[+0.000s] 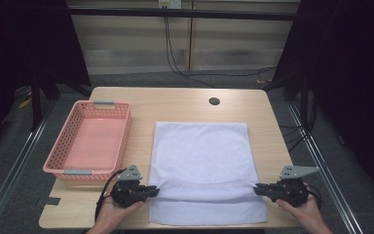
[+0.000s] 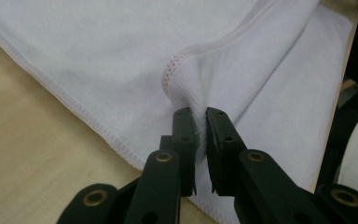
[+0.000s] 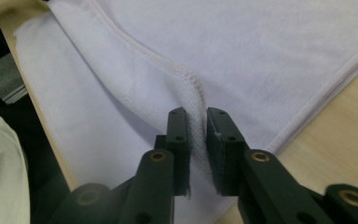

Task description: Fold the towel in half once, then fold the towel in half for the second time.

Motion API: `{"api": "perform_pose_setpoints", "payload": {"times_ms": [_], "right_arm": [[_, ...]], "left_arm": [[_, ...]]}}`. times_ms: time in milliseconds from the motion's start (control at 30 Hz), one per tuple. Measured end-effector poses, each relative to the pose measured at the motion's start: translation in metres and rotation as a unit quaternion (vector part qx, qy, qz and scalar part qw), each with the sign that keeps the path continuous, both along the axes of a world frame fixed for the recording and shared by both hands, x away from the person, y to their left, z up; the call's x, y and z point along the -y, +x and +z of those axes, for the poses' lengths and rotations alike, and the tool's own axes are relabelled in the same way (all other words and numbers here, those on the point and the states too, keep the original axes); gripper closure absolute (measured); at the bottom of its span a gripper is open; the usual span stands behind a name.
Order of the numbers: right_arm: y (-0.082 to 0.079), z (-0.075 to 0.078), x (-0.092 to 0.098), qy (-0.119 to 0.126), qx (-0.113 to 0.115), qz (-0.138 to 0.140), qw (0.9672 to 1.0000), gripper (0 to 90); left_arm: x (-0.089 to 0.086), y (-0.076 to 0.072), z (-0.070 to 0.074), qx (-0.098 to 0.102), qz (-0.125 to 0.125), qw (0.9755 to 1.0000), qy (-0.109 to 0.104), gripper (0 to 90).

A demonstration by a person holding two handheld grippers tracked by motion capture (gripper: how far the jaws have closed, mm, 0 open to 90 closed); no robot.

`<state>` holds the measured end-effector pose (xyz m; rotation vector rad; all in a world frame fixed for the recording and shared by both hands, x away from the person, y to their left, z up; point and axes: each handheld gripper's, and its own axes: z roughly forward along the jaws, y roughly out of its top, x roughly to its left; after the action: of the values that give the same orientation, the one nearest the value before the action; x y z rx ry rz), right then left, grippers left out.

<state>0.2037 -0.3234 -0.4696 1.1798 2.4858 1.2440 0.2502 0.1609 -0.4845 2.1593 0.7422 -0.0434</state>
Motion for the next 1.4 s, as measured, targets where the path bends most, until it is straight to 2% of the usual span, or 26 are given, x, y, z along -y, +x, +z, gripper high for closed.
{"api": "perform_pose_setpoints", "payload": {"times_ms": [167,233,333,400,467,533,600,633,700,733,767,867,933,1033,1133,1267,1400], "right_arm": [[-0.012,-0.002,-0.003,-0.021,-0.007,0.02,0.9996,76.6],[-0.016,-0.002,-0.004,-0.02,-0.006,0.025,0.9995,78.6],[-0.024,-0.003,-0.003,-0.028,-0.013,0.035,0.9989,74.5],[-0.028,0.002,-0.001,-0.016,-0.007,0.034,0.9993,73.1],[-0.032,0.007,0.001,-0.008,0.004,0.033,0.9994,71.5],[-0.035,0.01,0.004,0.002,0.013,0.025,0.9996,68.4],[-0.037,0.012,0.007,0.015,0.021,0.017,0.9995,67.1],[-0.036,0.013,0.008,0.01,0.024,0.011,0.9996,66.5],[-0.032,0.012,0.008,0.013,0.028,-0.003,0.9995,63.0],[-0.03,0.012,0.008,0.017,0.029,-0.009,0.9994,60.8],[-0.023,0.012,0.006,0.009,0.03,-0.018,0.9993,60.4],[-0.008,0.011,0.001,0.012,0.032,-0.016,0.9993,59.2],[0.004,0.009,-0.005,0.006,0.031,-0.016,0.9994,59.1],[0.021,0.004,-0.011,-0.01,0.029,-0.016,0.9994,56.8],[0.041,-0.002,-0.013,-0.017,0.021,-0.025,0.9993,54.4],[0.066,-0.012,-0.019,-0.037,0.011,-0.032,0.9988,52.1],[0.088,-0.023,-0.03,-0.06,0.002,-0.041,0.9974,50.8]], "left_arm": [[0.003,-0.008,-0.003,-0.005,-0.026,0.9994,0.025,78.8],[-0.001,-0.012,-0.001,-0.006,-0.034,0.999,0.027,78.0],[-0.008,-0.017,0.0,-0.015,-0.042,0.9988,0.021,76.4],[-0.01,-0.02,0.001,-0.016,-0.045,0.9987,0.019,75.3],[-0.012,-0.022,0.006,-0.018,-0.048,0.9987,-0.002,71.3],[-0.016,-0.022,0.012,-0.01,-0.045,0.9988,-0.019,68.5],[-0.019,-0.017,0.018,0.002,-0.024,0.999,-0.036,64.7],[-0.019,-0.013,0.019,0.005,-0.008,0.9989,-0.047,61.9],[-0.017,-0.006,0.02,0.006,0.007,0.9985,-0.054,60.0],[-0.013,0.003,0.02,0.009,0.019,0.9987,-0.047,59.7],[-0.011,0.007,0.019,0.007,0.023,0.9986,-0.047,57.9],[-0.003,0.025,0.017,0.011,0.026,0.9991,-0.031,56.9],[0.002,0.038,0.013,0.005,0.038,0.9987,-0.032,56.6],[0.01,0.055,0.005,0.001,0.052,0.9986,-0.007,55.7],[0.014,0.067,-0.002,-0.001,0.051,0.9986,0.014,58.0],[0.017,0.077,-0.013,0.0,0.055,0.9982,0.024,57.9],[0.019,0.08,-0.013,0.009,0.057,0.9978,0.031,61.4]]}}
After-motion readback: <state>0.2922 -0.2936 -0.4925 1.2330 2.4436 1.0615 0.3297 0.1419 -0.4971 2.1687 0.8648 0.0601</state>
